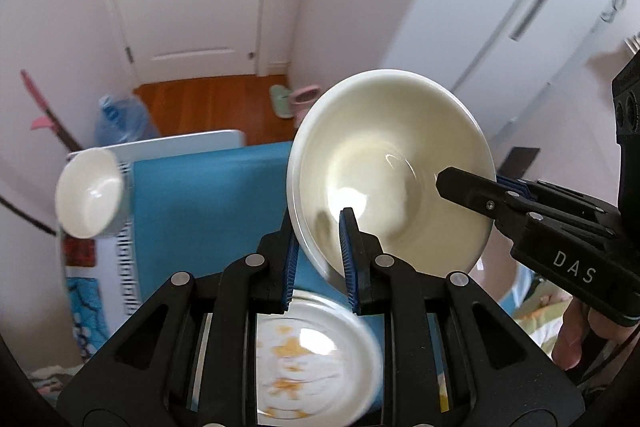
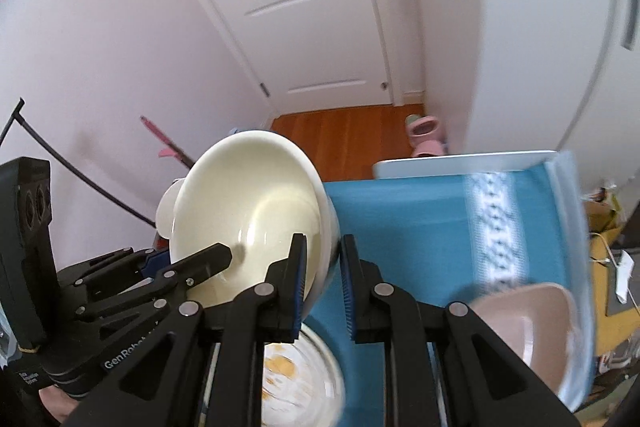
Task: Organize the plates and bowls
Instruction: 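Carry the cream bowl and lower it into the beige basin, then open the right gripper and move it to the white bowl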
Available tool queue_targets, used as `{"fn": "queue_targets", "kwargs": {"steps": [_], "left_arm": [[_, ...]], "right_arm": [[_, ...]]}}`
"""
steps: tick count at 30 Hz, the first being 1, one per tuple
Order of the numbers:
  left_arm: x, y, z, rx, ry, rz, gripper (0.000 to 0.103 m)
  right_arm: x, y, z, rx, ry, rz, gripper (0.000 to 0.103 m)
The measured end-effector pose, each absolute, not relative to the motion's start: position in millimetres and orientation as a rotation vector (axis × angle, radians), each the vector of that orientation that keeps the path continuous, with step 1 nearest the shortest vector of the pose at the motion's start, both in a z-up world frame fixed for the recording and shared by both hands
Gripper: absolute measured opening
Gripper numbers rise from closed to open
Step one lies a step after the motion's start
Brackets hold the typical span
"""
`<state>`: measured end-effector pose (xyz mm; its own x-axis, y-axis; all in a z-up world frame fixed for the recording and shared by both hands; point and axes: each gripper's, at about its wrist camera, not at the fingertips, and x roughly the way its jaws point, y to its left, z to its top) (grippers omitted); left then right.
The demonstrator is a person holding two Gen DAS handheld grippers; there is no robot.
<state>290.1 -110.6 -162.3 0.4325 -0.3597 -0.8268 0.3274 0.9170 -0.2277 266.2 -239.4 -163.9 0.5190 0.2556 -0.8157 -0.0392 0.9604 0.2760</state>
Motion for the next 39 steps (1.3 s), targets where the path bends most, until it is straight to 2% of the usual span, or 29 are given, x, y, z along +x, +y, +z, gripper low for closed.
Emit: {"fn": "queue_targets", "kwargs": {"steps": [8,17,29,39], "left_arm": [[245.8,-209.2,-165.3,-0.042,1.070,-0.477,0.017],[216.3,-284.9,-215.1,-0.013,1.187,-0.488,0.017],[220.2,-301.9,-279.1,0.062,1.327,-0.413,0.017],[228.5,-308.7,-291.9,0.102,1.351,-0.391,0.017]], "right_arm": [[222.6,-326.8,-159.9,0.229,1.025,0.133,0.015],[195.6,-388.0,-196.7,0.241,1.104,0.102,0.015],[191.8,-409.5,-272.9,0.275,1.261,0.120,0.015],[199.2,-408.3,-287.1,0.229,1.297,0.114,0.015]]}}
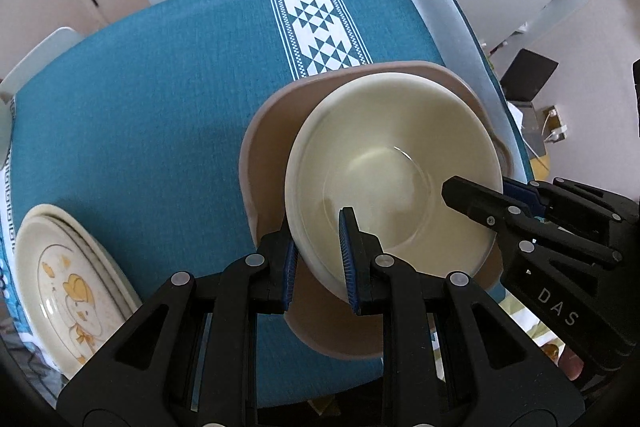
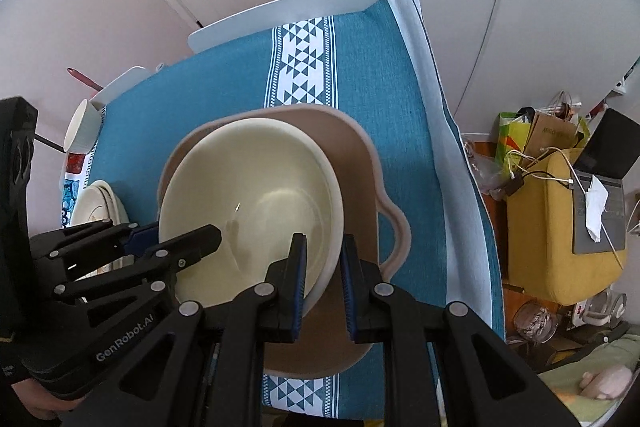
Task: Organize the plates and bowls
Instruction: 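Open the right gripper and move it to the white bowl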
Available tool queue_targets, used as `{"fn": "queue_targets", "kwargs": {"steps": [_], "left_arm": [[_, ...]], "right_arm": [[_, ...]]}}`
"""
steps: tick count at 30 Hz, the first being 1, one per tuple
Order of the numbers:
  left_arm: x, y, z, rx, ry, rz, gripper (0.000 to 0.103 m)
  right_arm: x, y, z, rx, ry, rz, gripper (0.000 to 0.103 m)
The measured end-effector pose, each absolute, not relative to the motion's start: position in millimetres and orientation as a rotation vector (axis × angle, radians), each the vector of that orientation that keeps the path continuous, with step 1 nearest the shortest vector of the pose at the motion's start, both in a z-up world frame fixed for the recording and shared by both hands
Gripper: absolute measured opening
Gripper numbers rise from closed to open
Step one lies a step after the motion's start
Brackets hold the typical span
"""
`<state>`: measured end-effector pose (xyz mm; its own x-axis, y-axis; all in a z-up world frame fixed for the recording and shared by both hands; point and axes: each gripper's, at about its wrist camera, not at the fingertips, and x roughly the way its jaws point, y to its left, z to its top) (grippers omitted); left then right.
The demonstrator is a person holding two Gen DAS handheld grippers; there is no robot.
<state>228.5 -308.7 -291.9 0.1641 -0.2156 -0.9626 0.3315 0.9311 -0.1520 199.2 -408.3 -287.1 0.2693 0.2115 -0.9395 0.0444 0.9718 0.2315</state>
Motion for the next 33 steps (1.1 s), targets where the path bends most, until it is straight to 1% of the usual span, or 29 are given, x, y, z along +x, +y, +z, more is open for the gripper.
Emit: {"fn": "queue_targets", "kwargs": {"steps": [9,22,29,30,32,33], "left_arm": [[230.8,-315.1,-294.1,0.130,1.350,-0.385,0.017],[228.4,-318.9,-294.9,0.156,1.348,-0.402,0.018],[227.8,-320.3,-292.6,0.160,1.344,-0.405,0.018],[227.5,-320.3,-291.6,0.160,1.341,-0.405,0.019],[226.8,-320.1,-288.9,0.155,1.333,-0.413,0.023],[226.5,-320.0,-287.4,0.147,1.332,-0.423,0.027]], "right_arm": [[200.3,-406.0,-291.2,0.210,1.310,0.108,0.015],[203.8,-406.1,-291.8,0.242,1.358,0.071,0.015],[203.0,-409.6,-291.8,0.278,1.351,0.064,0.015],[202.7,-410.4,-291.6,0.287,1.350,0.062,0.015],[201.6,-412.2,-290.6,0.306,1.345,0.063,0.016],[201.4,-413.7,-289.9,0.325,1.342,0.070,0.018]]}}
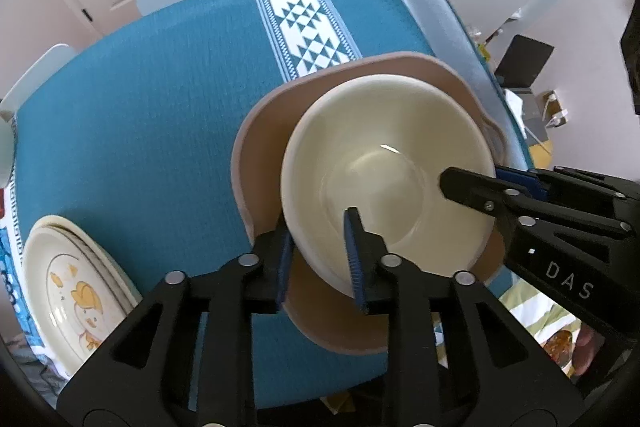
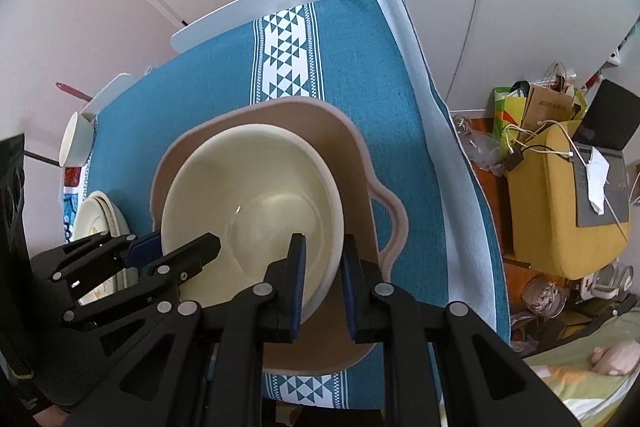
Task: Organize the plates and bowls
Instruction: 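Open the right gripper and move it to the white bowl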
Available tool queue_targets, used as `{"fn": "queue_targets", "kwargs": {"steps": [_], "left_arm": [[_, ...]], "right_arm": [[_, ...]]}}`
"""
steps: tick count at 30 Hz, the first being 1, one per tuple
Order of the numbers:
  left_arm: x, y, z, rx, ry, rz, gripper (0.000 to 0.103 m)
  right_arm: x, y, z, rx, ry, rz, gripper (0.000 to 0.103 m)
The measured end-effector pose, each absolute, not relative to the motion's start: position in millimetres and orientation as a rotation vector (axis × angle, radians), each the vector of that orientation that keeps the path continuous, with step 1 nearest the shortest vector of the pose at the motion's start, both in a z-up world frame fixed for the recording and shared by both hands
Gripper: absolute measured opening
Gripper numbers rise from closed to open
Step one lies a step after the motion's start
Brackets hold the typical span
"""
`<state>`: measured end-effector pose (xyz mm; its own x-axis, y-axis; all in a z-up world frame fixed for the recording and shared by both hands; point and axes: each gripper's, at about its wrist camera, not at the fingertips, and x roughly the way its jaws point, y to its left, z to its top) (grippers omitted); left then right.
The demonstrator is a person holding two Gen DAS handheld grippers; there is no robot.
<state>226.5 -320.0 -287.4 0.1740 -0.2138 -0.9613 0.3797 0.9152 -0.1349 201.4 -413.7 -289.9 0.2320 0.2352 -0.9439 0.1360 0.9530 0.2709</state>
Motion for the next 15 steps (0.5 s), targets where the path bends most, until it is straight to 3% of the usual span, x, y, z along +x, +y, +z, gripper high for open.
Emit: {"fn": "queue_targets", "kwargs": {"steps": [2,4,5,15], "left_arm": [[224.6,-320.9,-283.2,0.144,1.321,-0.435,0.039],[221.7,-322.9,-276.0,0.147,1.291,-0.455,0.063],[220.5,-323.7,-272.9,0.142,1.281,-0.464,0.067],[215.7,-316.0,-246.2,0.122,1.237,-0.460,0.069]], "right_arm": [[200.7,-415.7,-287.1,0.360,1.333,0.092,0.027],[201.3,-414.4,-279.3,0.369,1.308,0.107,0.038],[201.7,-413.8,-273.5,0.365,1.291,0.105,0.049],[203.1,-425.2,-242.8,0.402,1.202,0.094,0.052]]}}
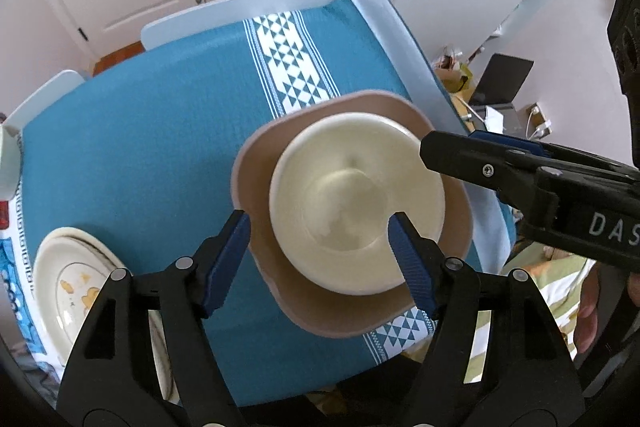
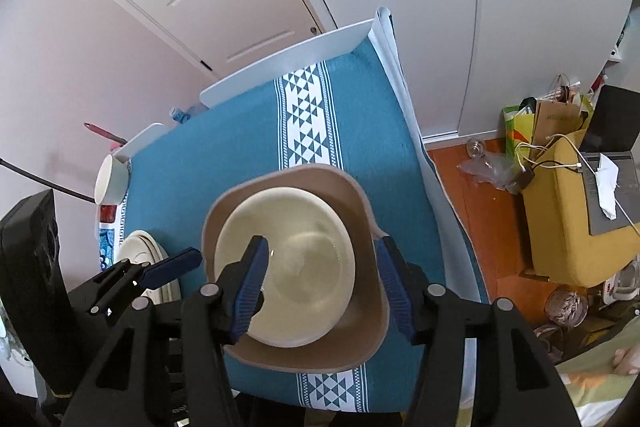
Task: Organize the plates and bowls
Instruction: 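Open the right gripper and move it to the white bowl, then close the right gripper on the white bowl rim and lift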
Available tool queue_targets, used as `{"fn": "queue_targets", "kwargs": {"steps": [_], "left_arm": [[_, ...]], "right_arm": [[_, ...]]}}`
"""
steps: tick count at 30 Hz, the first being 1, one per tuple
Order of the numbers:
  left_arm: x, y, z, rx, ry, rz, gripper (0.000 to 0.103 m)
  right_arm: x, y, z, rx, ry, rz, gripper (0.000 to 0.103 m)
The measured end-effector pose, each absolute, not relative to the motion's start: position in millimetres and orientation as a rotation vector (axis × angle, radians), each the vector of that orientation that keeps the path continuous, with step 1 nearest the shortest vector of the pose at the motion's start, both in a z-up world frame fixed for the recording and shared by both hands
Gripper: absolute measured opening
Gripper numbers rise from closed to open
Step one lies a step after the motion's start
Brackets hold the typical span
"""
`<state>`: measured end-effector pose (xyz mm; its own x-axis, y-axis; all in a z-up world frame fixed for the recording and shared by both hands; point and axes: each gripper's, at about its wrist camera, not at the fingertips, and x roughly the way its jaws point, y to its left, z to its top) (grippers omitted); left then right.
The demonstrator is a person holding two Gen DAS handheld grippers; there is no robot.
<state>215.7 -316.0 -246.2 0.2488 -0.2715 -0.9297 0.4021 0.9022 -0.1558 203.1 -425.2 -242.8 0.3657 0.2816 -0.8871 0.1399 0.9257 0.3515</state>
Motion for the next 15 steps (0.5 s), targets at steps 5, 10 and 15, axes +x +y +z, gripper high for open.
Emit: {"fn": "queue_targets", "kwargs": {"steps": [5,10,15], "left_arm": [[213.8,-293.7,-217.8,0.081,1.181,-0.417,0.069],[211.8,-249.5,-182.8,0.009,1.084,-0.317,0.071],[205.8,-176.7,-142.6,-0.107,0.914,-0.139,0.098]], "right_arm": [[208.3,-416.4,-218.1,0.392,1.142,0.155,0.052],[221.3,-389.2,-187.9,0.356,1.054,0.273,0.068],[240.7,-337.7,-161.8,0.301,0.955,0.414,0.102]]}}
